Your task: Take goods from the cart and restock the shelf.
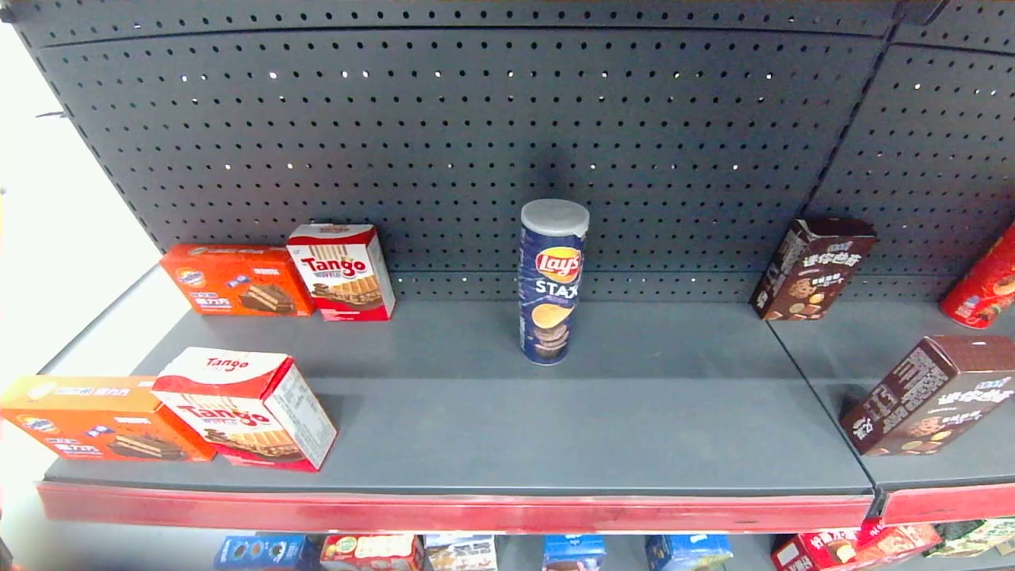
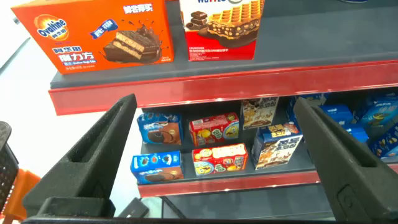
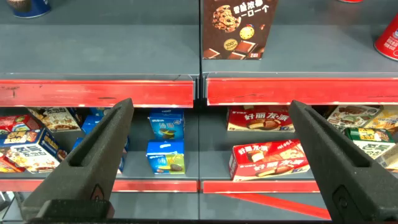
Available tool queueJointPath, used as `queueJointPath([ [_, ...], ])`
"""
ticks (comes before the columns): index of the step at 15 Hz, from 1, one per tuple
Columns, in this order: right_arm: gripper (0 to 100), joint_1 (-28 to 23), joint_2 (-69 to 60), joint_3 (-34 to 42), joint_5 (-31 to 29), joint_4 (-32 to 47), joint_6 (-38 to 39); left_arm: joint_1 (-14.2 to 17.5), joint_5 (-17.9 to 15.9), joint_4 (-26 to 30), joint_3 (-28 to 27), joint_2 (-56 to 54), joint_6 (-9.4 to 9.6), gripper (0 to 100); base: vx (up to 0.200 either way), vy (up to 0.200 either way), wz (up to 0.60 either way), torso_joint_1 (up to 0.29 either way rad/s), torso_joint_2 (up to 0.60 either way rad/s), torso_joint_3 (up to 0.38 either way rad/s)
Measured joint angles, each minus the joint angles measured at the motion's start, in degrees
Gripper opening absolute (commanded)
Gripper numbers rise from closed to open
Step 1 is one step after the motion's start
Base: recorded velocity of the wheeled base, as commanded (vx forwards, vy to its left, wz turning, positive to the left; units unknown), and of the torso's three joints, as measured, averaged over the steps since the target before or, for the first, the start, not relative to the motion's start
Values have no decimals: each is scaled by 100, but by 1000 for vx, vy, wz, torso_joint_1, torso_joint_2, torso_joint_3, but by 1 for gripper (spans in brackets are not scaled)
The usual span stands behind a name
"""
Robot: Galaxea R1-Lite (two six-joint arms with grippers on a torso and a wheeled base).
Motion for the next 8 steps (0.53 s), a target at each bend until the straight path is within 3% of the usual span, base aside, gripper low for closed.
queueJointPath([
  [6,100,-4,0,0,-4,0,4,2,0,0,0,0,-10,100,0,0,0,0,0,0],
  [8,100,-2,0,-5,-6,0,0,2,-5,0,0,0,-10,100,0,0,600,-2,5,2],
])
